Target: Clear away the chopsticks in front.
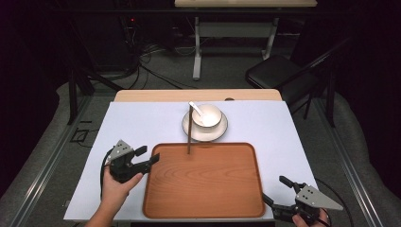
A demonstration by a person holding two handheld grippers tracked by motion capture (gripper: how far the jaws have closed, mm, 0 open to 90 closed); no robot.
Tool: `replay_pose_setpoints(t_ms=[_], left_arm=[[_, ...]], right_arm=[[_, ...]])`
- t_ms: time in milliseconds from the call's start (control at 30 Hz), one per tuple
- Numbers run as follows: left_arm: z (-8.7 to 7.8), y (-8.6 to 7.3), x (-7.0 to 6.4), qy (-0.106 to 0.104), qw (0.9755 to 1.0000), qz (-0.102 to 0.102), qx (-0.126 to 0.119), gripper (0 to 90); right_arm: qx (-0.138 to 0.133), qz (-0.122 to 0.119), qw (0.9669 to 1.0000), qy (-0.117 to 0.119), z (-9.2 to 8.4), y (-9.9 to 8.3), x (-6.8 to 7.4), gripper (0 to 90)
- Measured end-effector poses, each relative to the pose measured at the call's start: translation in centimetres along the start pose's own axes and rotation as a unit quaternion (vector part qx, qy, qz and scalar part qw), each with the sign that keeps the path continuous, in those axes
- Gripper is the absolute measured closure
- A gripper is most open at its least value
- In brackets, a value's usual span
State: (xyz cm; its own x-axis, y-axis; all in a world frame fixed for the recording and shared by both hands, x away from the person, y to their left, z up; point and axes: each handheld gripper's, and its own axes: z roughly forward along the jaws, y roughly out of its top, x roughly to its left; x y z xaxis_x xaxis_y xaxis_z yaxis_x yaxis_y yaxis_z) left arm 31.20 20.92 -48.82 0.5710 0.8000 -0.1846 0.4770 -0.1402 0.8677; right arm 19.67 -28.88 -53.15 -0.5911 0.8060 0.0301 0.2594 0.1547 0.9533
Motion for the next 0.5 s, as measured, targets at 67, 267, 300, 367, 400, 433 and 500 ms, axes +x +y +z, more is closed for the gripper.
replay_pose_setpoints(t_ms=[67,267,300,367,400,433,500], left_arm=[[0.4,0.7,0.1,0.003,1.0,0.001,0.0,37.7],[2.1,2.6,0.1,0.009,0.9998,-0.002,0.015,37.6],[2.4,2.9,0.1,0.011,0.9998,-0.001,0.017,37.6],[3.0,3.5,0.2,0.013,0.9997,-0.001,0.02,37.6],[3.4,3.9,0.2,0.013,0.9997,-0.003,0.022,37.6],[3.7,4.2,0.2,0.011,0.9997,-0.006,0.021,37.6],[4.4,4.9,0.4,0.006,0.9996,-0.013,0.023,37.6]], right_arm=[[0.0,0.001,1.0,0.0,0.0,0.0,0.0,14.7],[-0.001,0.0,1.0,0.001,0.0,0.0,0.0,14.7],[-0.001,0.0,1.0,0.001,0.0,0.0,0.0,14.7],[-0.001,0.001,1.0,0.001,0.0,0.0,0.0,14.7],[-0.001,0.001,1.0,0.001,0.0,0.0,0.0,14.7],[-0.001,0.001,1.0,0.001,0.0,0.0,0.0,14.7],[-0.001,0.001,1.0,0.001,0.0,0.0,0.0,14.7]])
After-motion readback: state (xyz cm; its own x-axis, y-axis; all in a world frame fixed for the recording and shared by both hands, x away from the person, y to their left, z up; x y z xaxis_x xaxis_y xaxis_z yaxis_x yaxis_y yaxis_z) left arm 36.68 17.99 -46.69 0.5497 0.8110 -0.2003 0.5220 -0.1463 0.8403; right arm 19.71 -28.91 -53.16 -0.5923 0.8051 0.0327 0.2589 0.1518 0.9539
